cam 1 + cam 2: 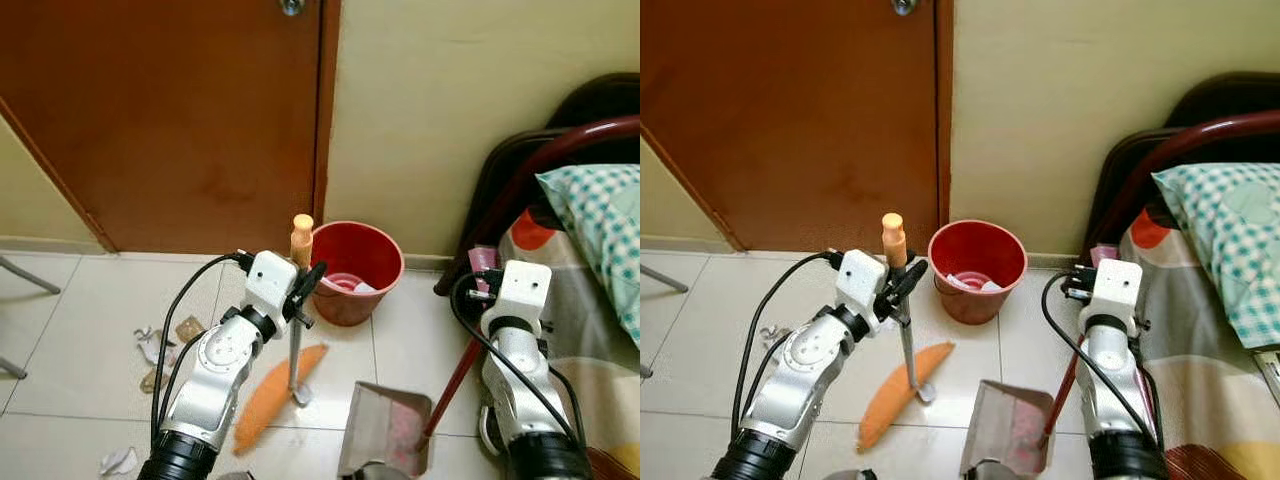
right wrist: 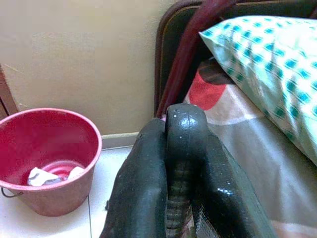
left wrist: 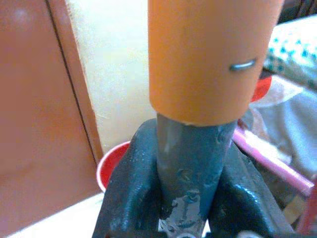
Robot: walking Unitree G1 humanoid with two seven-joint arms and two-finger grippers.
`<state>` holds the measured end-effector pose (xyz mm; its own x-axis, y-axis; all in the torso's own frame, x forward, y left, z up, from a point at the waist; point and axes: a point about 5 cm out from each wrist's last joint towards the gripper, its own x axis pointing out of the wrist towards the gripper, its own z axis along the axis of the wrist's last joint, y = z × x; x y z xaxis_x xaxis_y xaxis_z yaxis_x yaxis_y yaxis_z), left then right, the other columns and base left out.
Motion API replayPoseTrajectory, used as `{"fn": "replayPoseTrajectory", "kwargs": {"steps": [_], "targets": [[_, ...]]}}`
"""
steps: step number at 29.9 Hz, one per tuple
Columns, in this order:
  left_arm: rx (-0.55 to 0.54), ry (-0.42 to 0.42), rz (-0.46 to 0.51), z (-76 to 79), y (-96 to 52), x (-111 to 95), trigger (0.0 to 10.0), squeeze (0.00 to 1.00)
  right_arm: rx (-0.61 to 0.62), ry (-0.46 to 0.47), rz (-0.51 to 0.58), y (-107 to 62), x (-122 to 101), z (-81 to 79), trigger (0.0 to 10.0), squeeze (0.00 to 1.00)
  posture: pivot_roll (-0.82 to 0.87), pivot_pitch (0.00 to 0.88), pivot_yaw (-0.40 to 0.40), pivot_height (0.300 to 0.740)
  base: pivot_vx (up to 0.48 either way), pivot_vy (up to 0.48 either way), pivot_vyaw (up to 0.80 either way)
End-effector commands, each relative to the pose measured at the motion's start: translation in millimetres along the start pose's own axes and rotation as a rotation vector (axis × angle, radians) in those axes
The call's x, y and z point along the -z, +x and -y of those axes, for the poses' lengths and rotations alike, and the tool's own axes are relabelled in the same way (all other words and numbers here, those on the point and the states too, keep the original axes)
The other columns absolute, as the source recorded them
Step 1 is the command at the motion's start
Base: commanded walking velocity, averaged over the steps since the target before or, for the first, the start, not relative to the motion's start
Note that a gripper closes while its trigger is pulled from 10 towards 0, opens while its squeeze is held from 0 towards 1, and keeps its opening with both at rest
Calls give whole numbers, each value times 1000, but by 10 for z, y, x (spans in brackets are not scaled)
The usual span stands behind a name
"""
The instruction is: Sweep floor
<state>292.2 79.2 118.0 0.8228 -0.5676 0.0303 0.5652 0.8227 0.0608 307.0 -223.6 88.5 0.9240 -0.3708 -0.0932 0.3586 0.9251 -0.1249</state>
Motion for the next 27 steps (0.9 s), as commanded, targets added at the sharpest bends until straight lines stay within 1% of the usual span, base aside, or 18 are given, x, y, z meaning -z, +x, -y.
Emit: {"fn": "replayPoseTrajectory", "kwargs": {"steps": [1, 3, 4, 6, 9, 10, 13, 14, 17, 19, 22, 23, 24, 25, 27], "targets": [[37, -116, 37, 103, 26, -84, 10000, 0, 24, -40, 24, 27, -29, 21, 10000, 0, 65, 197, -12, 740, 0, 0, 0], [32, -180, 58, 139, 48, -132, 10000, 0, 4, -33, 27, 40, -48, -48, 10000, 0, 67, 197, -14, 740, 0, 0, 0], [12, -241, 85, 153, 80, -184, 10000, 0, -15, -26, 29, 51, -66, -120, 10000, 0, 67, 197, -17, 740, 0, 0, 0], [-12, -283, 107, 146, 105, -224, 10000, 0, -32, -18, 31, 59, -78, -179, 10000, 0, 67, 197, -18, 740, 0, 0, 0], [-67, -357, 134, 95, 140, -287, 10000, 0, -69, -11, 26, 62, -76, -270, 10000, 0, 67, 197, -22, 740, 0, 0, 0], [-127, -385, 150, 2, 157, -323, 10000, 0, -104, 8, 8, 50, -52, -333, 10000, 0, 67, 196, -23, 740, 0, 0, 0], [-207, -367, 163, -154, 144, -350, 10000, 0, -149, 18, -13, 22, -17, -403, 10000, 0, 63, 196, -25, 740, 0, 0, 0], [-221, -363, 162, -183, 136, -349, 10000, 0, -155, 20, -17, 18, -10, -410, 10000, 0, 63, 196, -25, 740, 0, 0, 0], [-311, -316, 172, -370, 81, -354, 10000, 0, -168, 26, -34, 1, 29, -419, 10000, 0, 61, 196, -26, 740, 0, 0, 0], [-389, -260, 179, -568, 10, -373, 10000, 0, -177, 20, -46, -5, 60, -418, 10000, 0, 63, 195, -26, 740, 0, 0, 0], [-437, -234, 191, -709, -46, -406, 10000, 0, -183, 25, -55, -8, 80, -417, 10000, 0, 65, 195, -27, 740, 0, 0, 0], [-437, -234, 191, -709, -46, -406, 10000, 0, -183, 25, -55, -8, 80, -417, 10000, 0, 65, 195, -27, 740, 0, 0, 0], [-466, -221, 200, -803, -86, -435, 10000, 0, -189, 25, -61, -12, 90, -425, 10000, 0, 65, 195, -27, 740, 0, 0, 0], [-506, -204, 216, -931, -141, -485, 10000, 0, -202, 20, -69, -13, 101, -440, 10000, 0, 69, 194, -30, 740, 0, 0, 0], [-525, -193, 225, -998, -177, -515, 10000, 0, -206, 18, -69, -12, 101, -445, 10000, 0, 71, 193, -31, 740, 0, 0, 0]]}}
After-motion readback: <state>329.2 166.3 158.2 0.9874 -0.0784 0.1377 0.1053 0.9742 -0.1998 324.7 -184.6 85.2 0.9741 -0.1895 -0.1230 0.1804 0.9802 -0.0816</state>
